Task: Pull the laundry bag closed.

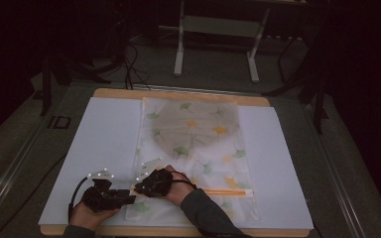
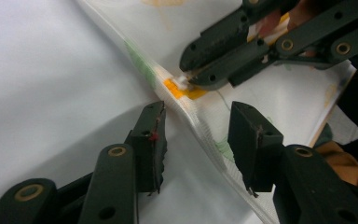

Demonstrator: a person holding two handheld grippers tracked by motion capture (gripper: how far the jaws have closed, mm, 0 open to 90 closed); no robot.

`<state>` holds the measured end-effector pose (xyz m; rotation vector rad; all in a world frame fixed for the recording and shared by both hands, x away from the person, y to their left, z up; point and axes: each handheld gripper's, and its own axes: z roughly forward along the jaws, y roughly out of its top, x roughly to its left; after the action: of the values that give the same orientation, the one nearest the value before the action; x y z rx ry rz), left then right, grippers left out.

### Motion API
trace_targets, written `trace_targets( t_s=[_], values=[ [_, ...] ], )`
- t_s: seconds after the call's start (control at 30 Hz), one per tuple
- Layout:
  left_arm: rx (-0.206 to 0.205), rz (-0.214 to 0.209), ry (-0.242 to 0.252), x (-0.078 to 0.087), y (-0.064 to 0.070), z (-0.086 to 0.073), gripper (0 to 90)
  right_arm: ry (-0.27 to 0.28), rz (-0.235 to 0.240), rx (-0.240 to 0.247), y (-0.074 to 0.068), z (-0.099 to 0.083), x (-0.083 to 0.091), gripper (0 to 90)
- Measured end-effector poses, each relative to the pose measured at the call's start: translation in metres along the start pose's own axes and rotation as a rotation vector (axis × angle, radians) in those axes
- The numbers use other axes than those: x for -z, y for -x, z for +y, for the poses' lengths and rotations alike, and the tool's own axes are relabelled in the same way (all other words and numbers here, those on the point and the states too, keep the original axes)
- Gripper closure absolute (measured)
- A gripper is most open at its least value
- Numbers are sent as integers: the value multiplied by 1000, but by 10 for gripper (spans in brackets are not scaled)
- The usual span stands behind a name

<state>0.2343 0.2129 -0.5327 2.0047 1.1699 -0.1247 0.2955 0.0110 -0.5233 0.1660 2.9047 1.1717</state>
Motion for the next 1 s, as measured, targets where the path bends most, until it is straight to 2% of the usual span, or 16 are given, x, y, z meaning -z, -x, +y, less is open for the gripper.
trace_targets(
  t_s=[0.07,0.1,0.27,0.6,0.73,0.87,1.0],
  values=[
    [0,-6,-2,-1,-1,0,607,1,-4,0,0,0,1,836],
    [6,-36,-9,-4,-2,1,630,4,-1,-3,0,1,3,836],
    [22,-59,-29,-11,-3,4,651,7,-1,1,0,1,5,837],
    [63,-96,-29,-15,-12,6,766,9,2,15,0,5,7,837],
    [79,-104,-32,-16,-13,6,780,7,2,18,-1,6,7,838],
    [99,-129,-33,-16,-16,6,783,9,3,21,-2,7,8,838],
    [102,-137,-36,-17,-17,7,796,13,4,23,-2,8,8,839]
  ],
)
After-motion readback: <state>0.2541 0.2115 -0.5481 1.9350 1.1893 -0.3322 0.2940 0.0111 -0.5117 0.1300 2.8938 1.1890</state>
